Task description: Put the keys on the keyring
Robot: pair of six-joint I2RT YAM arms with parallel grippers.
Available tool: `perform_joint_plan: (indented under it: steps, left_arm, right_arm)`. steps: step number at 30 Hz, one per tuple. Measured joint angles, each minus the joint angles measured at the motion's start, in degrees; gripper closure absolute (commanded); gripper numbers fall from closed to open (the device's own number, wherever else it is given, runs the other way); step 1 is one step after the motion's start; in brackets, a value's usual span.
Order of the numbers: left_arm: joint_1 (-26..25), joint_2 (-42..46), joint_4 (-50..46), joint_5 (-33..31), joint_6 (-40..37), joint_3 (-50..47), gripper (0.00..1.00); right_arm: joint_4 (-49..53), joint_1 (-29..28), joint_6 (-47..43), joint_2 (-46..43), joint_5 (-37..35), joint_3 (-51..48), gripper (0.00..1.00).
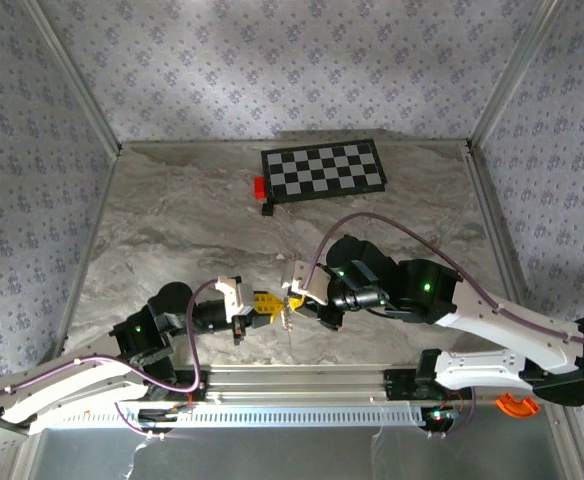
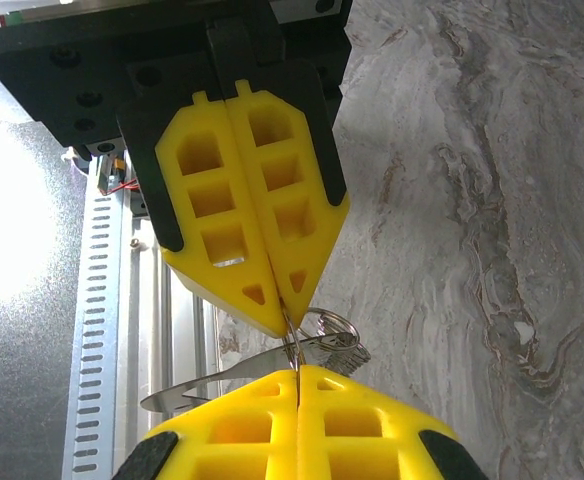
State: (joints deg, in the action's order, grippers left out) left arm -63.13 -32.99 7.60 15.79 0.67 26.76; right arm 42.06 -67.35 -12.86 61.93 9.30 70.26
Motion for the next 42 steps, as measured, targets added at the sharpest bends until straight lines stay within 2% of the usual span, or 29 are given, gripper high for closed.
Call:
perform_joint_plan:
  steps: [42]
  left_arm:
    - [0.0,0.37,-0.04,-0.17,0.02,0.0,1.0]
  right_arm:
    - [-1.62,-0.17,0.0,-1.88,-0.96,-2.99,1.0]
